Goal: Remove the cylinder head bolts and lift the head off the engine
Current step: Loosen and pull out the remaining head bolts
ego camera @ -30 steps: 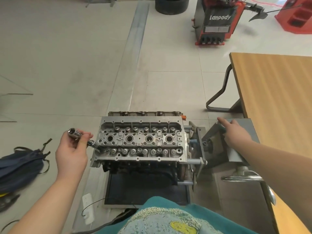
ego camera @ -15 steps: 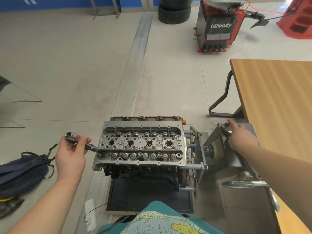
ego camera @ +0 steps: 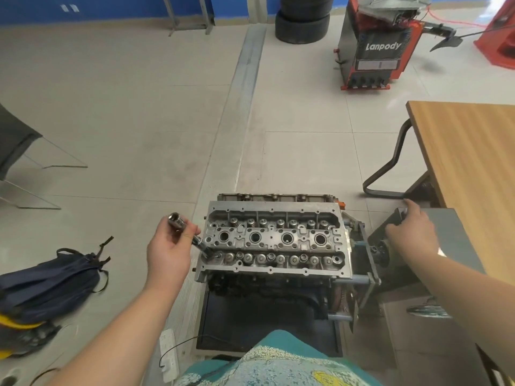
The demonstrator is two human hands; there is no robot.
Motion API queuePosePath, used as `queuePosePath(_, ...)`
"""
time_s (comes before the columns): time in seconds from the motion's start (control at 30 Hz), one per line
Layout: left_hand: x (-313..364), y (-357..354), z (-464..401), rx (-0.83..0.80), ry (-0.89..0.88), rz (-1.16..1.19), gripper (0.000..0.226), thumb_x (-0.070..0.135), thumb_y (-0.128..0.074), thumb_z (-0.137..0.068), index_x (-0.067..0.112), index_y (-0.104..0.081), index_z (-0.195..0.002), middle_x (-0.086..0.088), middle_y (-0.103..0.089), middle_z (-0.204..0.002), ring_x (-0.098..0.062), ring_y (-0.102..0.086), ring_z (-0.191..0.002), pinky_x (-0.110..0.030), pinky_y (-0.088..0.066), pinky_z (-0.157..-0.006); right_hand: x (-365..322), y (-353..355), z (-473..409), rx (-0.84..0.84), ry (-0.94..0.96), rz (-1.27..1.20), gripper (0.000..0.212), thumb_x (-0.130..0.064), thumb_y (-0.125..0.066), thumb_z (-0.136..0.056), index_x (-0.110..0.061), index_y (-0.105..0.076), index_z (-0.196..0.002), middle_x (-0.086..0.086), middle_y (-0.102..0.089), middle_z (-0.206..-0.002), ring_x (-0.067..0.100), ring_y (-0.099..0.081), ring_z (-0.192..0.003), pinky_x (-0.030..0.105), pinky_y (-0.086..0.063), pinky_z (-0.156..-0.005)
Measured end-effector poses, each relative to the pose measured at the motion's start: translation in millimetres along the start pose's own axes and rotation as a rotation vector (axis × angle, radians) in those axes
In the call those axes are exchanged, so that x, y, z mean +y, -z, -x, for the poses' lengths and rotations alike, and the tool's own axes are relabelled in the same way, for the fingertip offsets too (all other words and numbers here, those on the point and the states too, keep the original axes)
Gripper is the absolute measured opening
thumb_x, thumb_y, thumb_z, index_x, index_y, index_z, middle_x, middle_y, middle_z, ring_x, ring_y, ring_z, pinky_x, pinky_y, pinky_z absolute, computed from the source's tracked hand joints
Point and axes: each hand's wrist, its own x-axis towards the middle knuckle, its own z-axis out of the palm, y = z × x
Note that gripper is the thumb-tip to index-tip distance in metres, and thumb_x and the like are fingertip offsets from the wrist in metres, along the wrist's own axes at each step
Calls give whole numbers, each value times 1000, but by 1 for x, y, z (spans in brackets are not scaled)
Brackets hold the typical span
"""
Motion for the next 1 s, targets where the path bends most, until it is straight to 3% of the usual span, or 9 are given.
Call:
queuePosePath(0.1,2,3,-2,-88,-41,-46,26,17,-71,-102,41,-67,-94,10,-79,-96,-9,-76,-95,-44,-59,-97,-59,-16,40,43,73,-174,71,-13,-66,-90,-33,-40,-153,3,-59,-139,18,-70,-81,31,-52,-54)
queuePosePath(0.23,1,11,-11,-248,-36,-118,15,23,-75,-99,35,-67,-95,9,-77,-93,-12,-74,-93,-45,-59,-93,-154,-31,110,-97,264,-376,55,-18,-66,-98,-34,-49,-148,-13,-64,-118,9,-67,-75,27,-56,-53)
queuePosePath(0.33,1,18,-23,-338,-49,-111,12,22,-76,-99,30,-67,-97,5,-75,-91,-18,-74,-95,-48,-59,-95,-223,-33,166,-247,459,-458,43,-27,-66,-100,-34,-57,-141,-20,-67,-100,4,-69,-81,23,-60,-63)
queuePosePath(0.4,-1,25,-30,-375,-60,-89,10,22,-75,-100,29,-67,-99,3,-76,-92,-19,-74,-94,-47,-60,-92,-261,-34,196,-306,595,-418,37,-43,-64,-98,-36,-63,-135,-22,-69,-92,-1,-67,-86,23,-58,-74)
queuePosePath(0.5,-6,37,-40,-421,-76,-53,15,21,-72,-101,35,-68,-101,6,-76,-91,-10,-73,-86,-28,-59,-78,-295,-44,226,-372,729,-233,43,-63,-56,-95,-39,-65,-130,-17,-70,-89,2,-66,-84,32,-58,-76)
queuePosePath(0.63,-9,46,-50,-515,-131,-78,40,3,-65,-97,43,-68,-97,11,-75,-91,-4,-69,-81,-11,-49,-68,-309,-58,245,-325,765,-67,35,-64,-58,-95,-37,-65,-117,-12,-69,-87,8,-63,-79,38,-56,-72)
queuePosePath(0.8,-8,45,-56,-641,-171,-59,43,14,-59,-93,53,-68,-107,17,-76,-92,2,-69,-80,-14,-50,-67,-317,-63,255,-161,718,6,42,-69,-53,-91,-33,-64,-109,-14,-62,-79,12,-59,-77,33,-47,-64)
queuePosePath(0.9,-11,44,-57,-715,-153,-99,30,41,-61,-87,65,-64,-106,28,-76,-100,7,-71,-94,-33,-60,-80,-322,-62,265,-112,704,32,36,-61,-51,-98,-29,-64,-108,-13,-62,-82,15,-60,-78,36,-52,-68)
queuePosePath(1.0,-13,45,-62,-744,-160,-120,29,45,-56,-78,56,-66,-104,23,-77,-95,1,-73,-88,-43,-62,-81,-324,-62,271,-68,728,69,28,-50,-56,-103,-23,-64,-105,-9,-62,-84,18,-59,-80,38,-53,-72)
